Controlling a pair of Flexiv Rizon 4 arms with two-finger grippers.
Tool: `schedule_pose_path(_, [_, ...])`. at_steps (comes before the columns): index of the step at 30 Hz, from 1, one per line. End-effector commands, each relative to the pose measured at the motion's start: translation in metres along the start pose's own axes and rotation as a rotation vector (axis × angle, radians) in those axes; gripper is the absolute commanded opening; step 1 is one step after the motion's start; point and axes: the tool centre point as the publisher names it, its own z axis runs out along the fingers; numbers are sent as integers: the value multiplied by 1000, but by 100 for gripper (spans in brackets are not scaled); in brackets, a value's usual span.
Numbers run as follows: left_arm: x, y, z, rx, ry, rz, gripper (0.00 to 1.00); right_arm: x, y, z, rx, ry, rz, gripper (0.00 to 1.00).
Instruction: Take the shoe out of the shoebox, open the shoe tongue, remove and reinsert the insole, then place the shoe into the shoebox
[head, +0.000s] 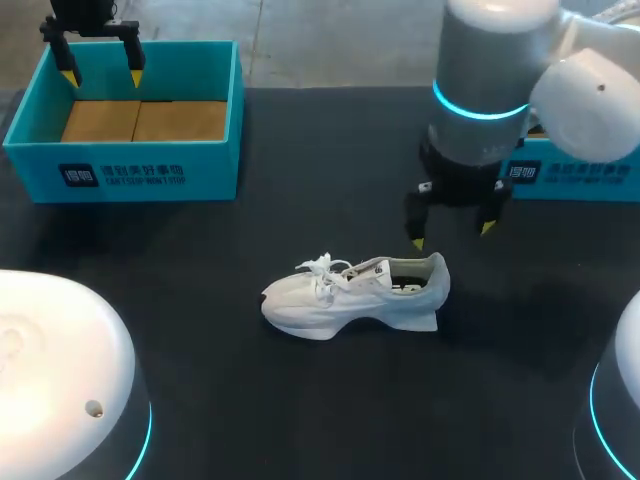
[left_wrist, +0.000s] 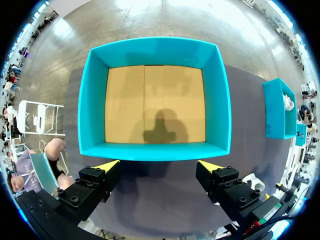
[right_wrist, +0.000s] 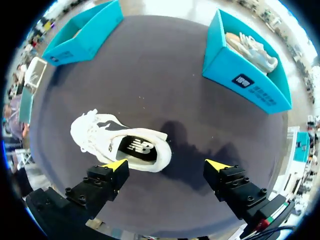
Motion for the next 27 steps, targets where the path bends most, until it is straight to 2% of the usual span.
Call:
schedule_pose_path(1, [0, 0, 0, 1, 1, 0, 100, -18, -15, -15, -81, 76, -115, 100])
schedule_pose_path(9, [0, 0, 0, 1, 1, 0, 100, -28, -16, -19, -179, 136, -382, 100])
schedule_pose_path(19, [0, 0, 0, 1, 1, 0, 100, -45, -12, -12, -188, 185, -572, 100])
schedule_pose_path(23, [0, 0, 0, 1, 1, 0, 100, -49, -14, -14, -238, 219, -667, 100])
schedule_pose_path(24, [0, 0, 0, 1, 1, 0, 100, -51, -15, -13, -201, 237, -673, 100])
schedule_pose_path(25, [0, 0, 0, 1, 1, 0, 100, -55, -15, -8, -94, 233, -645, 100])
schedule_pose_path(27, [0, 0, 0, 1, 1, 0, 100, -55, -15, -8, -94, 233, -645, 100])
